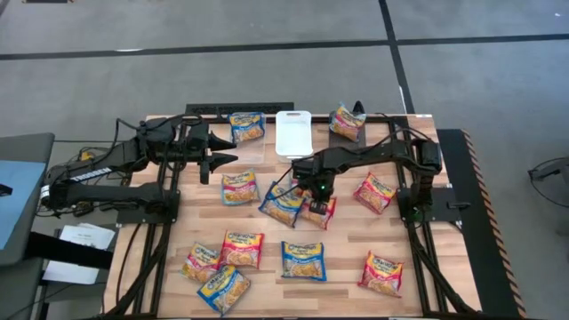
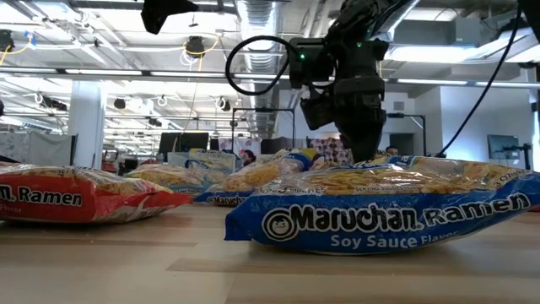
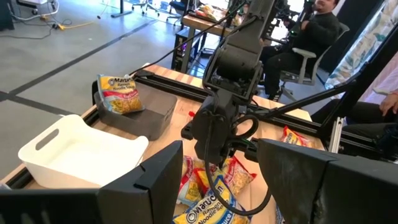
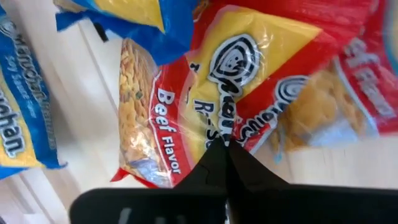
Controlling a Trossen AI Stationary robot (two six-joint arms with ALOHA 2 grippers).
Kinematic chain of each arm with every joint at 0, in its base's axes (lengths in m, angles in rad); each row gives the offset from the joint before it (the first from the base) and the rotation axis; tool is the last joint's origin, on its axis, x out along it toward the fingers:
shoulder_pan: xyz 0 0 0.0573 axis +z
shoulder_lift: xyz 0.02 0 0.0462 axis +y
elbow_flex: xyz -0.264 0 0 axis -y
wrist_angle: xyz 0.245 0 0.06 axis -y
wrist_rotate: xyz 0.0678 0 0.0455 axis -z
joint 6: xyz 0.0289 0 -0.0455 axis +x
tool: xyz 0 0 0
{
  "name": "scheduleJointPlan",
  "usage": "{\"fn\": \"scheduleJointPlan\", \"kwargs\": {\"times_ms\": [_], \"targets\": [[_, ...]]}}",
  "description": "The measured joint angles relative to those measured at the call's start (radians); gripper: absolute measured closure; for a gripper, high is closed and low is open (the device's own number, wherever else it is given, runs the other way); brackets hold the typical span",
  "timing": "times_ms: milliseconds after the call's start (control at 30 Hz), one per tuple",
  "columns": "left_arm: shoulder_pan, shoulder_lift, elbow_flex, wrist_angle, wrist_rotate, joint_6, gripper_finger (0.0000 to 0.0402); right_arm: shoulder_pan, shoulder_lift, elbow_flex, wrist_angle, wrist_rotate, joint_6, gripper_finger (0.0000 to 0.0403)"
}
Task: Sort Maruchan noodles
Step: Put the red noodle pack into the white bin
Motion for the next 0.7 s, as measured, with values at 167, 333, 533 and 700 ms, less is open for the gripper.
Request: {"fn": "scheduleJointPlan", "kwargs": {"times_ms": [167,333,533,700], "targets": [[0.0,0.0,0.0,0.0,0.0,0.0,0.0205,0.025,0.0,0.068,-0.105,0.111,-0.004,0.0399],[0.0,0.0,0.0,0.0,0.0,0.0,0.0205,0.048,0.0,0.144,-0.177,0.16,-0.019,0.04],[0.0,0.0,0.0,0.001,0.0,0.0,0.0205,0.07,0.0,0.234,-0.245,0.257,-0.03,0.04],[0.0,0.0,0.0,0.001,-0.004,0.0,0.0205,0.064,-0.001,0.309,-0.321,0.352,-0.037,0.04]]}}
